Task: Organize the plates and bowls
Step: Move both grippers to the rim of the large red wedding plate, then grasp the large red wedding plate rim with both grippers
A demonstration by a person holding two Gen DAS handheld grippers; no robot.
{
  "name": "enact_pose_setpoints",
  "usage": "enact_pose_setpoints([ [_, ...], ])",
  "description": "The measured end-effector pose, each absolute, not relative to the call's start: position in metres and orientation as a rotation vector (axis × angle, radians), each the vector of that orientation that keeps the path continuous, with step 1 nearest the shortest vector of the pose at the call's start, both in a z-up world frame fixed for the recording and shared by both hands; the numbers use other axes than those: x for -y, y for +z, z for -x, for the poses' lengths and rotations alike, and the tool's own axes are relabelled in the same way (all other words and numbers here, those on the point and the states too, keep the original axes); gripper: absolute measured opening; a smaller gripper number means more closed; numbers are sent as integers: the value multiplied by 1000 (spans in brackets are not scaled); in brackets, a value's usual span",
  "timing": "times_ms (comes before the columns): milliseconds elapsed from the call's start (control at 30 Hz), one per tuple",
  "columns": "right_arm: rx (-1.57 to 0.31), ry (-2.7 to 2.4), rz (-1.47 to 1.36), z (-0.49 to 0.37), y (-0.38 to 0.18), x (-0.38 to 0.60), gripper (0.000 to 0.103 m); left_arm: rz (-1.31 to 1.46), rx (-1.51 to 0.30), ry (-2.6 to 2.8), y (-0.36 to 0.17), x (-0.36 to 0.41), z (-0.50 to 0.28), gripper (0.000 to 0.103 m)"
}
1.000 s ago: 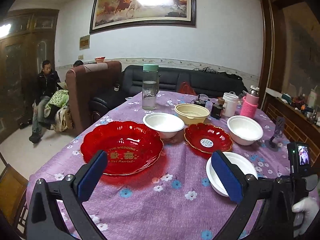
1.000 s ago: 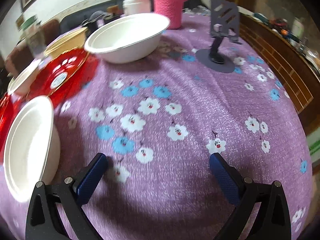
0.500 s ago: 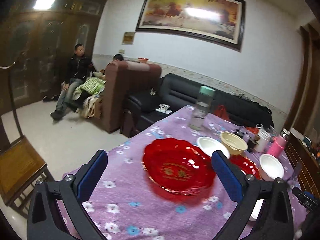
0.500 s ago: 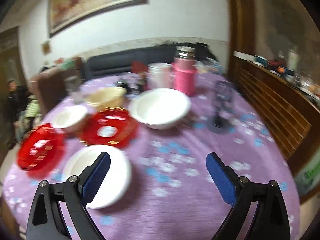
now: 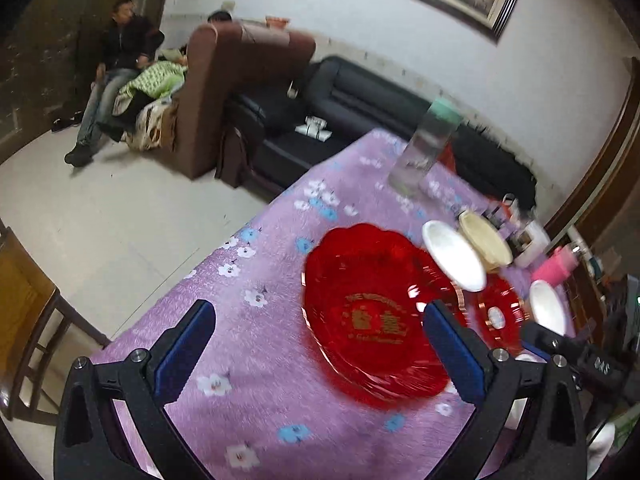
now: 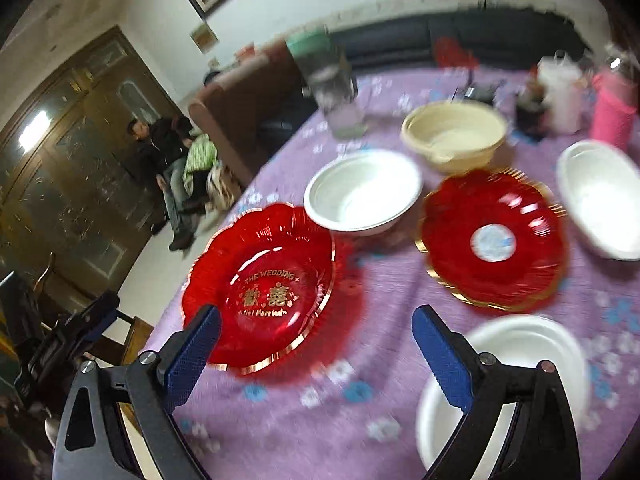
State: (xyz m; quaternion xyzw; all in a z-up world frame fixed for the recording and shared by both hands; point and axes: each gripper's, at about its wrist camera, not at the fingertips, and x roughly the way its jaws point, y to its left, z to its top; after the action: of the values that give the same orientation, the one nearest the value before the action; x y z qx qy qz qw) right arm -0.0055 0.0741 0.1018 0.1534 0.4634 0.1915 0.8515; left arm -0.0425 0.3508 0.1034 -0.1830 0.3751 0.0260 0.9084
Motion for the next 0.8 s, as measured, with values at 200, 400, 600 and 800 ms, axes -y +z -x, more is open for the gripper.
enact_pose_setpoints([
  [200,-1048,362,-338,-27,81,-95,84,434,-929,38,63,-358,-12,103],
  [400,-1096,344,-330,-45,57,-105,73,440,-997,21,34,-354,-49,88],
  [600,-1122,331,-319,-54,42,-111,57,391,-1030,4,26,-343,-62,61],
  [800,-1134,326,-315,-63,31,-116,32,348,-1059,6,19,-335,-72,31],
])
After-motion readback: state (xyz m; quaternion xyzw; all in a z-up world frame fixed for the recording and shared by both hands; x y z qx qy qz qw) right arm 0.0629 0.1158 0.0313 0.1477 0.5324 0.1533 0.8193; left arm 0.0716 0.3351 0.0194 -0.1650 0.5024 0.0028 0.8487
